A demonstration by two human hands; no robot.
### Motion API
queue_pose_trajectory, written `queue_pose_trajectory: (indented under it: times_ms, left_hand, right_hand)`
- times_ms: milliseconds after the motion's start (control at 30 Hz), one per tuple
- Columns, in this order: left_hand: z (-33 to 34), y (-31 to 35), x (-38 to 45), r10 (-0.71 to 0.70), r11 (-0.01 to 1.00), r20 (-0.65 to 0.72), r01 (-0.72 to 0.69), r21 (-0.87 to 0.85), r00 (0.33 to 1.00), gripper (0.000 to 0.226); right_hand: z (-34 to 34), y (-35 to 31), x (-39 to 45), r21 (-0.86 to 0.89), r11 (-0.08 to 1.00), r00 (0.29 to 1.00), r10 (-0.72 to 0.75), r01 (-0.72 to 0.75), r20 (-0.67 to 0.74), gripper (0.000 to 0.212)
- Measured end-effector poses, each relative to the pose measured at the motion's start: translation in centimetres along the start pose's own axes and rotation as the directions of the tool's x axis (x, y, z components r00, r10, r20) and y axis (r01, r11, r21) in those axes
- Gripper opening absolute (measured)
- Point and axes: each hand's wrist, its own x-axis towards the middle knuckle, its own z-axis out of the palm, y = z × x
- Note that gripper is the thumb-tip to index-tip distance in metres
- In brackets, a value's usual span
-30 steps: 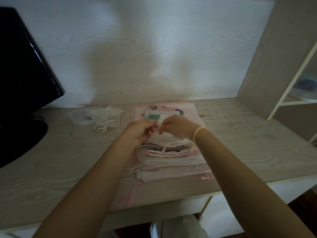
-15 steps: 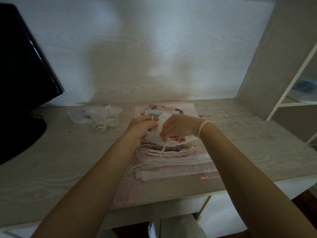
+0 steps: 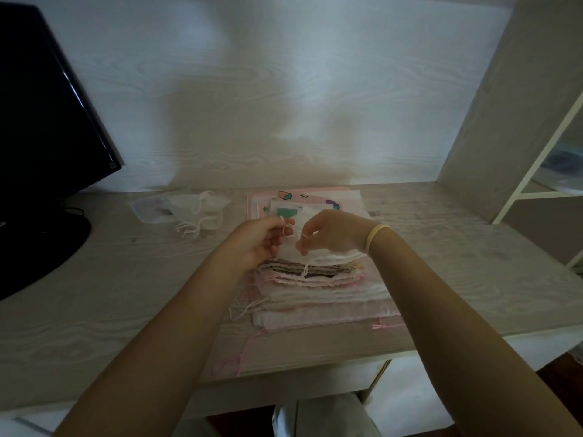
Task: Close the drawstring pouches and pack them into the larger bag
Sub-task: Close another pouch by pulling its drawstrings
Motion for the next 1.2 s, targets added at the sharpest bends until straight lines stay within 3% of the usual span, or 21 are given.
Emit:
queue_pose_trajectory:
  times_ms: [167, 267, 333, 400, 600, 700, 833, 1033, 1200]
  left_hand:
    - [0.1, -0.2, 0.2, 0.018, 0.999, -0.008, -0.018, -0.031, 1.000, 0.015]
    - [0.4, -0.2, 0.0, 0.030, 0.999, 0.005, -0.030, 0.018, 1.000, 0.013]
    - [0.7, -0.2, 0.1, 0.043, 0.997, -0.004, -0.042, 0.057, 0.999, 0.012]
    - [0.8, -0.3, 0.1, 0.057, 0.996, -0.027, -0.055, 0.074, 0.998, 0.011]
    - [0.4, -0.5, 0.7, 0.045, 0.996, -0.134, -0.055, -0.069, 0.990, 0.009]
    - [0.4, -0.8, 0.9, 0.028, 0.993, -0.123, -0.042, -0.115, 0.992, 0.010]
    - [0.3, -0.8, 0.6, 0.043, 0.990, -0.077, -0.052, -0.129, 0.996, 0.008]
    - [0.4, -0.6, 0.1, 0.149, 0.986, -0.095, -0.140, 0.093, 0.984, 0.016]
    - [0.3, -0.4, -0.6, 0.347, 0.878, -0.111, -0.281, 0.388, 0.931, 0.025]
  right_hand:
    - [-0.7, 0.0, -0.2, -0.049, 0.998, 0.998, 0.039, -0.037, 0.044, 0.025]
    - [0.2, 0.3, 0.8, 0.160, 0.985, 0.994, 0.081, -0.069, -0.072, 0.025]
    - [0.9, 0.4, 1.5, 0.344, 0.934, 0.989, 0.131, -0.101, -0.066, 0.037]
    - [1.4, 0.2, 1.6, 0.413, 0.906, 0.988, 0.137, -0.098, -0.065, 0.037]
    - [1.8, -0.3, 1.7, 0.352, 0.931, 0.970, 0.164, -0.092, -0.178, 0.031]
    - [1.9, -0.1, 1.5, 0.348, 0.936, 0.966, 0.131, -0.047, -0.223, 0.018]
    - [2.1, 0.0, 1.9, 0.285, 0.958, 0.965, 0.100, -0.027, -0.243, 0.025]
    - [1.1, 0.3, 2.1, 0.166, 0.986, 0.980, 0.050, -0.018, -0.194, 0.028]
    - [0.6, 1.1, 3.9, 0.238, 0.969, 0.920, 0.038, 0.061, -0.390, 0.012]
